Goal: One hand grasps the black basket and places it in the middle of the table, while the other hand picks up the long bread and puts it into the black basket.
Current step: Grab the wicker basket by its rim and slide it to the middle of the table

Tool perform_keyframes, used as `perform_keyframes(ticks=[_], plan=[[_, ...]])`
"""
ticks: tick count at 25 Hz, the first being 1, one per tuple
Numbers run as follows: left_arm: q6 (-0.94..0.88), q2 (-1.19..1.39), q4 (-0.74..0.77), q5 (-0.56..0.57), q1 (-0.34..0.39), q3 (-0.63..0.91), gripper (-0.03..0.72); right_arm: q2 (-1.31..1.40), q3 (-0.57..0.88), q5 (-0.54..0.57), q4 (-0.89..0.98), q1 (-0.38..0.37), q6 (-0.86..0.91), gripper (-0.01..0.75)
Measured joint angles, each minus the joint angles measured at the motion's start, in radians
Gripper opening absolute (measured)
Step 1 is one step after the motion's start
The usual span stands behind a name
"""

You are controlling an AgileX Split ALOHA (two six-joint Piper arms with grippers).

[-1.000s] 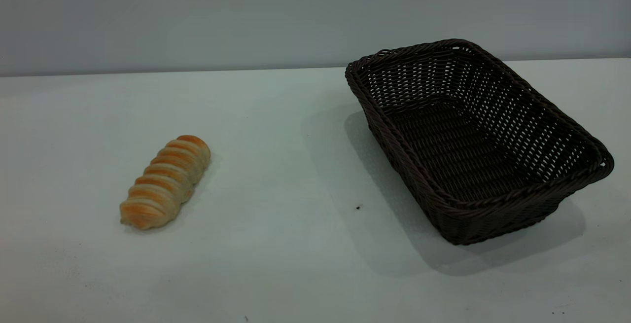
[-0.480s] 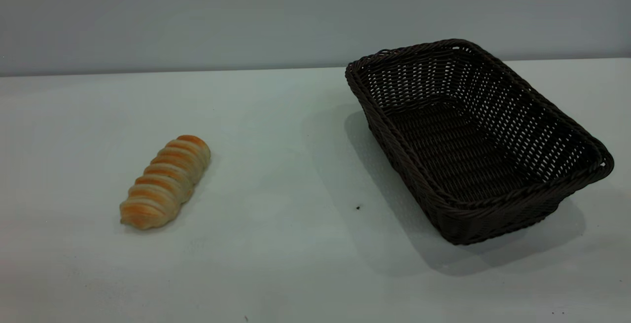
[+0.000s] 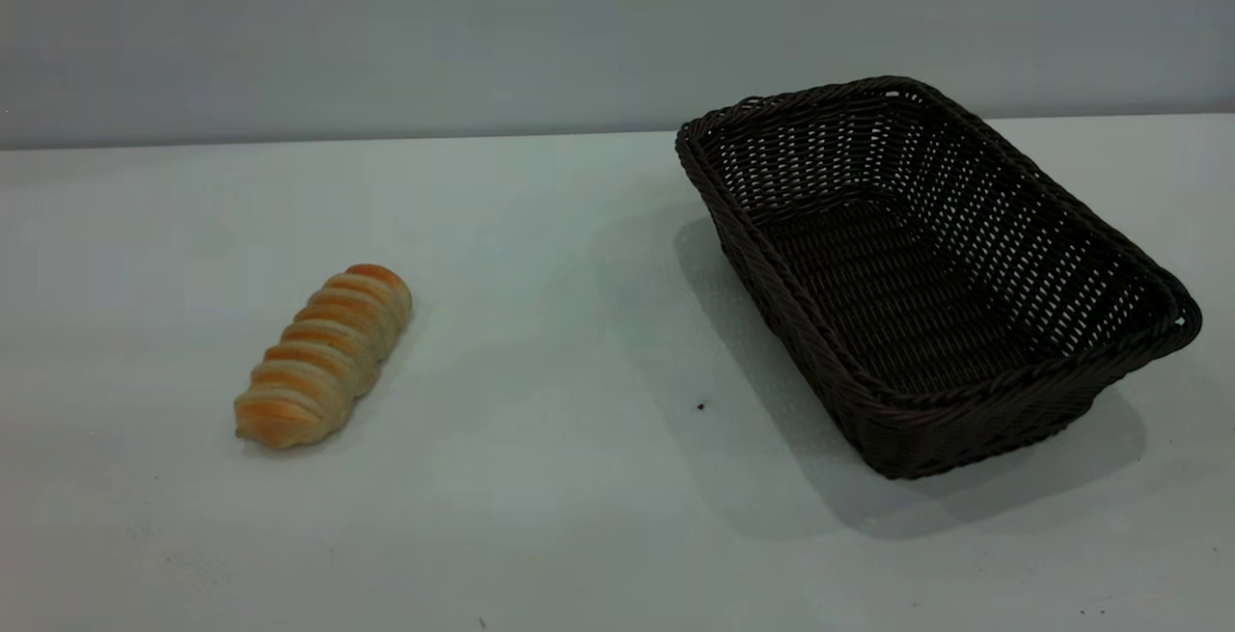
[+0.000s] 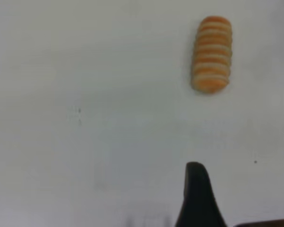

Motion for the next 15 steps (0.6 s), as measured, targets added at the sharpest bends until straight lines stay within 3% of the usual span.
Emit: perform_keyframes(ticks=[11,15], plan=[[-0.024,0.067,-0.022,-0.006,0.0,0.0,0.541,0.441,-0.001,-0.242,0.183,0.0,0.053,0.456],[-0.024,0.067,-0.02,-0.007,0.0,0.0,0.541,0.54,-0.001,-0.352,0.262,0.0,0.052,0.498]])
